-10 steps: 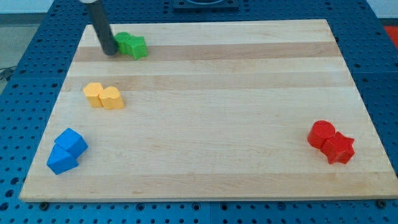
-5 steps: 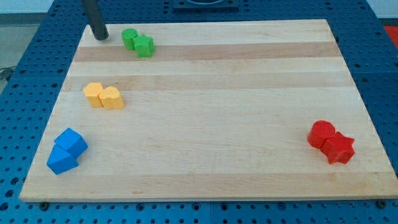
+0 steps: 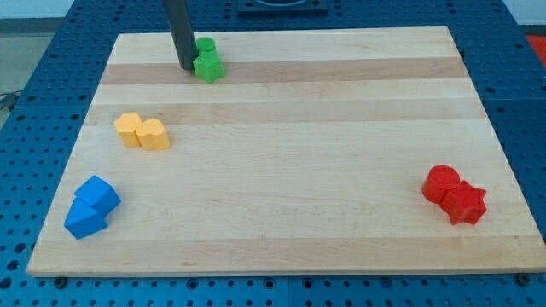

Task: Separate the green star from the green circle

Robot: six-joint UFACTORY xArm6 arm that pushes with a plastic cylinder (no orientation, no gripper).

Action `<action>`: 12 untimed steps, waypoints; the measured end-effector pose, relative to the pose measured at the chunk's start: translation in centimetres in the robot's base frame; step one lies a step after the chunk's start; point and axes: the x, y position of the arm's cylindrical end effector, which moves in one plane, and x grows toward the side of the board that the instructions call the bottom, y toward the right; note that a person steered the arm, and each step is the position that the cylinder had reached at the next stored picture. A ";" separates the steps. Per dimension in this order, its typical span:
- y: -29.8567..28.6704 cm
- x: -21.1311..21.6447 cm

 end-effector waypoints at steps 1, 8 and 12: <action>-3.2 -2.2; 5.8 -7.3; 5.6 7.7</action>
